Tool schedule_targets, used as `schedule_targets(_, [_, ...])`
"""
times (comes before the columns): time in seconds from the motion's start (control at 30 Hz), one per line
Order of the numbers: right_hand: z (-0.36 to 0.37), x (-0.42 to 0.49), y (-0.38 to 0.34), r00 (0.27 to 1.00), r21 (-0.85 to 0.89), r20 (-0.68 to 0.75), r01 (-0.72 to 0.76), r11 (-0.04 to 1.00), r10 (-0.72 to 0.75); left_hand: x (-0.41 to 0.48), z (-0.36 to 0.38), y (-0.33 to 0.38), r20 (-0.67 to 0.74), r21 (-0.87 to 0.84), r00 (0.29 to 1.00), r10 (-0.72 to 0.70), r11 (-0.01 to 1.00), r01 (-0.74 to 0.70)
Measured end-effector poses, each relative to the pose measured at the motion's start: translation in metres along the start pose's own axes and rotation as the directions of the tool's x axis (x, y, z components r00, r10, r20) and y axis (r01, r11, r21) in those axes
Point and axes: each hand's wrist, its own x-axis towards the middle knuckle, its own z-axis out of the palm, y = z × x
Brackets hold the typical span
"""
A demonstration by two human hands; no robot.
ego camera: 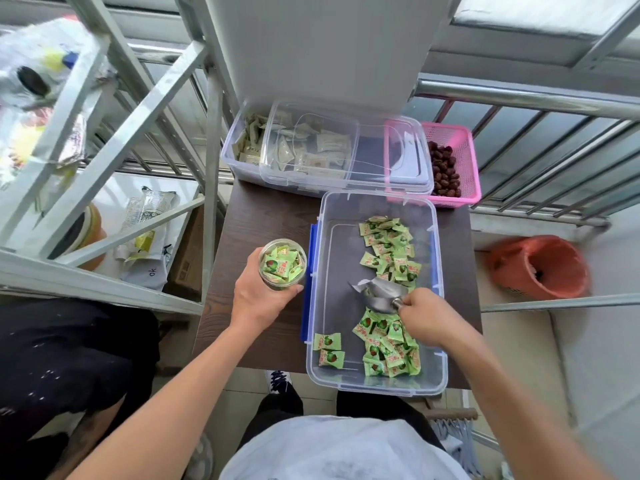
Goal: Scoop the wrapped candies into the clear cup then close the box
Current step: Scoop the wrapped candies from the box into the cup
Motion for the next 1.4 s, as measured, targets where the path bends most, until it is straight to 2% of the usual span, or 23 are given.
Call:
schedule_targets(0.17, [0.015, 0.007, -0.01, 0.995, 0.016, -0.096, 0.001, 1.0, 0.001, -0.001, 0.0, 0.003, -0.012, 0.017, 1.0, 0.01, 1.0, -0.01])
schedule_targets(0.37, [0.035, 0.038, -0.025, 0.977, 0.203, -0.212, 0.035, 0.978, 0.009, -0.002, 0.001, 0.003, -0.02, 0.014, 1.0, 0.011, 1.0, -0.011])
schedule_targets(0.67, [0.051, 0.065, -0.046, 0.97, 0.384, -0.231, 0.024, 0.923, 0.071, 0.0, 0.002, -0.001, -0.016, 0.016, 1.0, 0.01, 1.0, -0.01])
schedule_targets(0.93, [0.025, 0.057, -0.055, 0.966, 0.403, -0.216, -0.044, 0.914, 0.142, -0.001, 0.003, -0.001, -0.011, 0.008, 1.0, 0.013, 1.0, -0.013])
schedule_targets(1.1, [0.04, 0.088, -0.05, 0.965, 0.497, -0.216, -0.021, 0.867, 0.147, 0.0, 0.001, -0.001, -0.001, 0.009, 1.0, 0.015, 1.0, -0.015])
schedule_targets(1.17, [0.047, 0.093, -0.045, 0.962, 0.489, -0.226, -0.022, 0.872, 0.151, 0.0, 0.002, -0.001, 0.0, 0.006, 1.0, 0.011, 1.0, -0.011])
schedule_targets(1.3, [0.054, 0.081, -0.037, 0.961, 0.347, -0.273, 0.056, 0.936, 0.043, 0.001, 0.002, -0.003, -0.002, 0.002, 1.0, 0.011, 1.0, -0.011])
schedule_targets(1.4, [0.06, 0.083, -0.03, 0.965, 0.33, -0.261, 0.074, 0.941, 0.015, 0.002, 0.001, -0.005, 0.002, 0.011, 1.0, 0.016, 1.0, -0.016])
